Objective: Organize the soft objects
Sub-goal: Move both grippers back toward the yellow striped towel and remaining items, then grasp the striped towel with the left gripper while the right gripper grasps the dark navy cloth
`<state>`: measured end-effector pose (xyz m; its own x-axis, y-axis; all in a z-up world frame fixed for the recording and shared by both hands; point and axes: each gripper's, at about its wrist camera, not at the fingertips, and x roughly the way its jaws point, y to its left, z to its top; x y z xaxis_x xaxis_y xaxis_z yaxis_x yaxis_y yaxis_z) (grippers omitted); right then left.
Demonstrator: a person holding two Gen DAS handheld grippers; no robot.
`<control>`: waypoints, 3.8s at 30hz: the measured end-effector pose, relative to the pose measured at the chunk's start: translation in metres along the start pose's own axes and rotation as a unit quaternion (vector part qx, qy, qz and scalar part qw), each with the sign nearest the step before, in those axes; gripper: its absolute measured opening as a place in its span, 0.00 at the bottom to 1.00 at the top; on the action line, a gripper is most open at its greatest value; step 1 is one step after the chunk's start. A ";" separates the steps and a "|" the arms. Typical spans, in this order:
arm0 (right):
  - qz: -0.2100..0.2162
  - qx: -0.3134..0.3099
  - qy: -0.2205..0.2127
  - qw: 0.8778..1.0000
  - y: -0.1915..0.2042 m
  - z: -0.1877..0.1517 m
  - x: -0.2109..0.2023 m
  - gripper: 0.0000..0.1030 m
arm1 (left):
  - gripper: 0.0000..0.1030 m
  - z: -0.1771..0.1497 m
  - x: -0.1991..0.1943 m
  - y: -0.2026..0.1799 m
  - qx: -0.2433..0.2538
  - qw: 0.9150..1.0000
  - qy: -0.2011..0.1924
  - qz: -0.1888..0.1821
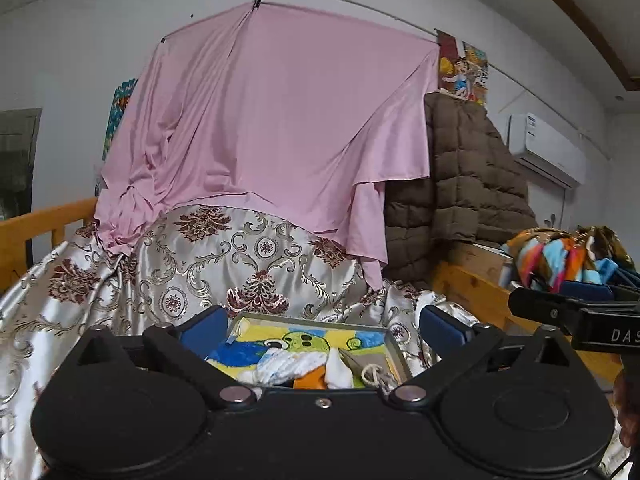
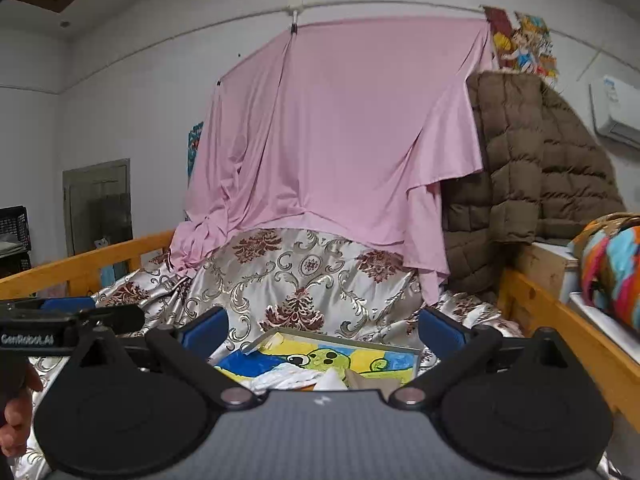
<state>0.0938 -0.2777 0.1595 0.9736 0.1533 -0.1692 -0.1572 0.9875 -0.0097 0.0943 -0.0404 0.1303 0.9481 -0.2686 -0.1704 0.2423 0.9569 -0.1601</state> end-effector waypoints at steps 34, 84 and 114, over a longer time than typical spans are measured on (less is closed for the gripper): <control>-0.084 -0.003 0.235 0.968 0.047 -0.141 -0.066 1.00 | 0.99 -0.129 -0.063 0.004 0.083 0.980 0.181 -0.001; 0.061 -0.109 0.259 0.958 0.035 -0.183 0.068 0.85 | 0.92 -0.182 0.051 0.014 0.125 0.956 0.259 -0.061; 0.088 -0.102 0.297 0.945 0.040 -0.207 0.095 0.42 | 0.21 -0.197 0.082 0.013 0.127 0.940 0.300 -0.101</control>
<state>0.1455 -0.2314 -0.0610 0.6737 0.2066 -0.7096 -0.3957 0.9117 -0.1103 0.1343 -0.0712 -0.0775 0.6093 -0.3891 -0.6909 0.5184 0.8548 -0.0243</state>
